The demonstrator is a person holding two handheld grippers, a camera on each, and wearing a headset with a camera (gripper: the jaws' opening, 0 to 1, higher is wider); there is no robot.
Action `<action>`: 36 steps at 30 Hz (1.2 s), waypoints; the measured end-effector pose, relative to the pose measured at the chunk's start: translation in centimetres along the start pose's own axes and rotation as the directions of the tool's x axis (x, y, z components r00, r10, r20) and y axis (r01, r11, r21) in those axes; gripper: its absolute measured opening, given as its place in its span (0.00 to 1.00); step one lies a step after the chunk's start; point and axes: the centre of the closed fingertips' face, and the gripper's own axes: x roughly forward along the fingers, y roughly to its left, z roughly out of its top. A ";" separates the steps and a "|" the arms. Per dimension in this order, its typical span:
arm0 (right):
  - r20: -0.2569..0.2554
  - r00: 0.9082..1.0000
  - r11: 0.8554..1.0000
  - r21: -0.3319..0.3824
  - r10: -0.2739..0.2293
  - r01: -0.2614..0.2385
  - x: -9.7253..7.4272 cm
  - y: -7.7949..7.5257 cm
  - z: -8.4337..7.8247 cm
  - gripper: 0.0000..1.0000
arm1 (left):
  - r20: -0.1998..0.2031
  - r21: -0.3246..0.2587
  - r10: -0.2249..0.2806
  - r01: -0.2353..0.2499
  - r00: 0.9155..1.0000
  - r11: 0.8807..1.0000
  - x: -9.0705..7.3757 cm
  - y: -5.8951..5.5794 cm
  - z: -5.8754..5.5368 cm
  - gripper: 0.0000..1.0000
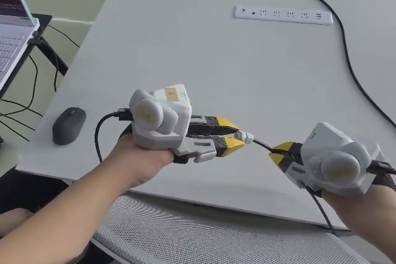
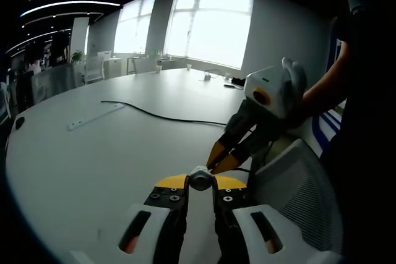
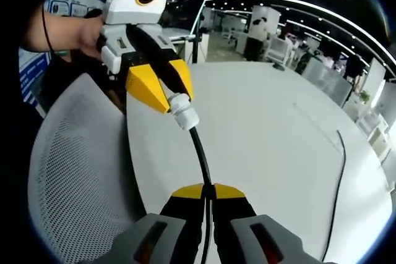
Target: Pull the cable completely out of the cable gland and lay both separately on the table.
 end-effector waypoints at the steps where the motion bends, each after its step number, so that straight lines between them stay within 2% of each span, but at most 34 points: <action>1: -0.018 1.000 1.000 -0.005 -0.004 0.004 0.1 -0.1 -0.4 0.00 | 0.000 0.004 0.003 -0.003 1.000 1.000 0.0 0.1 0.0 0.15; 6: -0.036 0.999 1.000 0.014 -0.014 0.014 -0.1 -0.7 -1.6 0.00 | -0.001 -0.012 0.003 -0.003 1.000 1.000 -0.1 0.4 -0.2 0.15; 14: -0.047 0.999 0.999 0.027 -0.023 0.024 -0.1 -1.2 -1.7 0.00 | -0.006 -0.013 -0.016 0.016 1.000 1.000 0.3 0.3 -0.4 0.15; 24: -0.051 0.998 0.999 0.032 -0.032 0.033 0.0 -1.7 -1.5 0.00 | -0.002 -0.015 -0.024 0.024 1.000 1.000 0.5 0.7 -0.6 0.15; 30: -0.047 0.998 0.999 0.043 -0.030 0.032 0.6 -1.8 -0.2 0.00 | 0.001 -0.009 -0.023 0.023 1.000 1.000 0.1 0.8 -1.0 0.15; 36: -0.030 0.999 0.999 0.044 -0.028 0.029 1.7 -1.8 1.8 0.00 | -0.003 -0.010 -0.014 0.014 1.000 1.000 -0.9 1.1 -1.8 0.15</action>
